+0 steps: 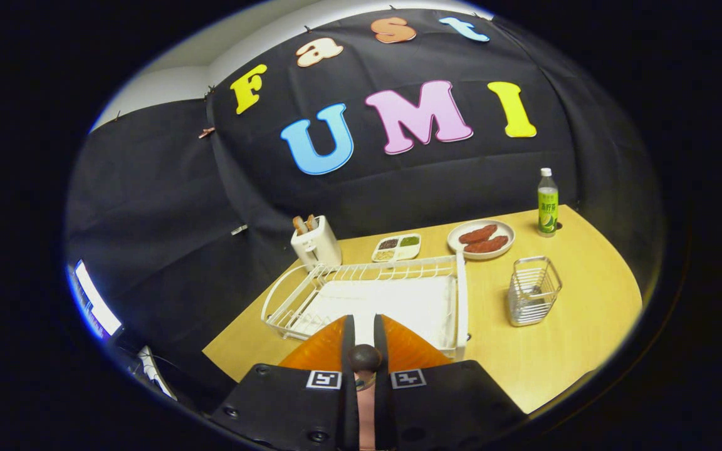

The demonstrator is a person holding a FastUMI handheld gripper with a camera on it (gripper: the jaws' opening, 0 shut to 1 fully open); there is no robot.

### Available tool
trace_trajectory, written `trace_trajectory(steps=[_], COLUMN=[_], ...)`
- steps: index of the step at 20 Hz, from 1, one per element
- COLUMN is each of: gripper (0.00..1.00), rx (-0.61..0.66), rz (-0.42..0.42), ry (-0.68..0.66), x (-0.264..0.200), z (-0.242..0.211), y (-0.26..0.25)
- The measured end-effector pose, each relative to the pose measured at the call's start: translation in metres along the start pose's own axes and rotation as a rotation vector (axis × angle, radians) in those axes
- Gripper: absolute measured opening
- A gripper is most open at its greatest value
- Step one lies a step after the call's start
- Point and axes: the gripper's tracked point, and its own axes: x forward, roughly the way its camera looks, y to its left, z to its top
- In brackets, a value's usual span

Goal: Take the plate from the dish rack, then take the spoon from the basket and place it into the plate.

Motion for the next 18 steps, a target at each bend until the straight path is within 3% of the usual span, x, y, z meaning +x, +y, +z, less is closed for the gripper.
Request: trace_trajectory(steps=[9, 18], gripper=[0.14, 0.15], rx=[0.035, 0.006], rz=[0.081, 0.12], ry=[0.078, 0.135], x=[0.043, 0.052], z=[-0.069, -0.093], y=[0.024, 0.021])
